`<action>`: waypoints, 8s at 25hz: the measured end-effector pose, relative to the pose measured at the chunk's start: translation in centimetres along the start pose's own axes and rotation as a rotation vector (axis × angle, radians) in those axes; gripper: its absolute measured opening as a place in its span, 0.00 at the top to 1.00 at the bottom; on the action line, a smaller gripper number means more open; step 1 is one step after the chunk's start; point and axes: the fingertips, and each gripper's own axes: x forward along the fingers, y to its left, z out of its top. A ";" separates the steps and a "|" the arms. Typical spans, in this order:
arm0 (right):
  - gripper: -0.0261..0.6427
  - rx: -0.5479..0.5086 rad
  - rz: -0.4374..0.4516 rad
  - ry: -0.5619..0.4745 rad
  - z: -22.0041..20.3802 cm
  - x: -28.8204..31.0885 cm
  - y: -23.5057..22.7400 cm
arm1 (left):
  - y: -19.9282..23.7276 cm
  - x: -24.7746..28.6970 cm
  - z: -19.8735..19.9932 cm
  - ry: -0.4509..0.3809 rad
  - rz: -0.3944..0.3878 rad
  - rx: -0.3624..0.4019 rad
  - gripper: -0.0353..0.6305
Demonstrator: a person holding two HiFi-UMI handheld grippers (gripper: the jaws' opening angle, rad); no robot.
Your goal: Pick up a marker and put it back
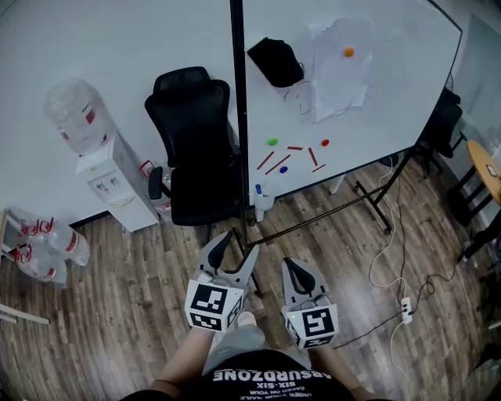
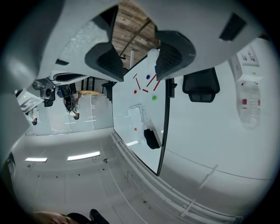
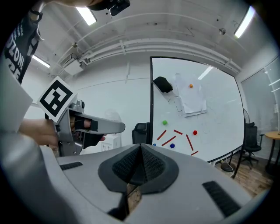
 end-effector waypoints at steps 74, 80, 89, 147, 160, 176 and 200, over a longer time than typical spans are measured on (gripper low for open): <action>0.97 -0.035 0.344 0.082 -1.3 20.0 -14.0 | 9.0 22.8 -10.0 0.279 0.293 -0.195 0.74; 0.97 -0.035 0.339 0.084 -1.3 20.0 -14.0 | 9.1 22.8 -10.2 0.281 0.288 -0.198 0.82; 0.97 -0.029 0.333 0.088 -1.5 19.8 -13.9 | 9.1 22.8 -10.2 0.279 0.284 -0.199 0.84; 0.97 -0.001 0.364 0.077 -1.0 17.5 -9.5 | 7.8 15.1 1.2 0.014 0.263 -0.191 0.84; 0.97 0.003 0.396 0.079 -1.0 17.3 -7.8 | 8.0 13.0 0.6 0.025 0.294 -0.185 0.84; 0.97 0.019 0.389 0.084 -1.3 16.5 -7.9 | 5.8 13.7 -3.7 0.135 0.272 -0.150 0.84; 0.97 0.023 0.372 0.111 -2.3 15.7 -8.5 | 4.2 14.5 -8.3 0.234 0.235 -0.157 0.84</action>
